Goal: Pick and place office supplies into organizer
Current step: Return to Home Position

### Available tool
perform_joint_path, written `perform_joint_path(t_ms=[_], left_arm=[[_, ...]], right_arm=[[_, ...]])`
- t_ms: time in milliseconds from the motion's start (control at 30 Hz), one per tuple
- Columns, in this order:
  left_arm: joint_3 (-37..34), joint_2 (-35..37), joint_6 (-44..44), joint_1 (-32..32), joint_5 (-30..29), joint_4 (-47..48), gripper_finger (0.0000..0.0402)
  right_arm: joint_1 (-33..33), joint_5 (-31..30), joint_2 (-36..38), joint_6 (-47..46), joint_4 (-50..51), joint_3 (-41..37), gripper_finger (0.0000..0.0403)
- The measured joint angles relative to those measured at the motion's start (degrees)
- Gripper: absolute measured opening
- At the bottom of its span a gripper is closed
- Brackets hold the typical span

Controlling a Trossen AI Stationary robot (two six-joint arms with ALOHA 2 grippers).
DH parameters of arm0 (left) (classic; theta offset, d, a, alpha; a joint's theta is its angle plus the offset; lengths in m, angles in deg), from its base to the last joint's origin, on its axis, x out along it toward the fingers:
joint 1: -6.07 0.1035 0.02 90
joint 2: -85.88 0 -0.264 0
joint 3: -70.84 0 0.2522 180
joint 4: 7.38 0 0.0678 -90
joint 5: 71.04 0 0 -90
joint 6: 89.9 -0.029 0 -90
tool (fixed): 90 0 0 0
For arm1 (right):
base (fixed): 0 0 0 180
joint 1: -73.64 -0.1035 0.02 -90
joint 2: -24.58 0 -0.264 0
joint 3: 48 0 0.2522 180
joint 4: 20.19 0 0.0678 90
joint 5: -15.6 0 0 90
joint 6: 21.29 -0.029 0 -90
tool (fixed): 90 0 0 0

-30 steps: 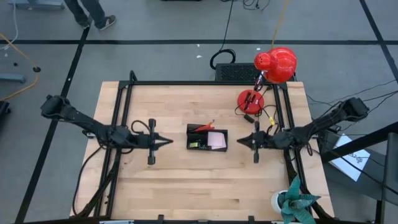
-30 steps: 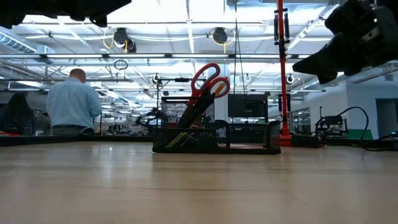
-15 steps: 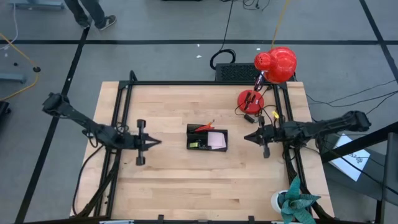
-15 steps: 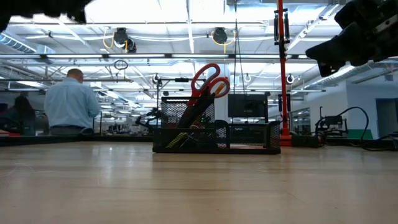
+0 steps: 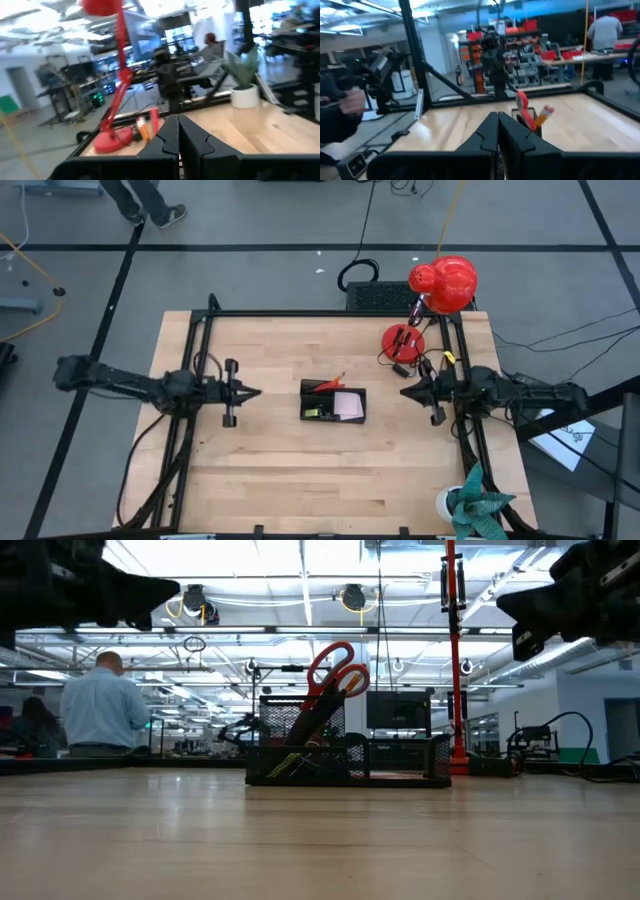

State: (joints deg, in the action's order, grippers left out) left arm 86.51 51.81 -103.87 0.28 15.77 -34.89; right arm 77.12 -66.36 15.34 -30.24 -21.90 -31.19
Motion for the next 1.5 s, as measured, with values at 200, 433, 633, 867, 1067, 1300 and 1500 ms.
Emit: perform_joint_path(t_ms=[200, 433, 633, 867, 1067, 1300, 1500], left_arm=[[0.13, 0.07, 7.26, 10.94, 0.20, 3.07, 0.0001], [2.58, 6.26, 4.82, 12.11, 5.70, 3.14, 0.0001], [11.32, 14.47, -1.74, 8.18, 1.48, 30.89, 0.0001], [9.18, 25.10, -4.47, 4.37, -2.25, 36.08, 0.0000], [3.73, 31.71, -3.92, 4.21, -0.13, 35.66, 0.0000], [-1.00, 33.47, -1.71, 4.16, 6.17, 35.10, 0.0000], [-1.38, 33.36, 0.16, 4.18, 6.23, 37.41, 0.0000]], right_arm=[[6.10, 2.59, -0.06, -0.01, 1.36, -0.07, 0.0000], [9.76, 8.76, 1.77, -2.08, 4.64, 1.33, 0.0000], [9.76, 8.54, 5.16, 0.01, 7.63, 1.75, 0.0000], [9.76, 5.55, 9.17, 2.22, 13.69, 1.38, 0.0000], [9.74, 5.69, 9.18, 1.39, 11.54, -0.04, 0.0000], [9.58, 5.74, 9.16, 1.08, 11.52, -0.17, 0.0000], [9.56, 7.24, 9.18, 1.32, 11.48, -0.22, 0.0000]])
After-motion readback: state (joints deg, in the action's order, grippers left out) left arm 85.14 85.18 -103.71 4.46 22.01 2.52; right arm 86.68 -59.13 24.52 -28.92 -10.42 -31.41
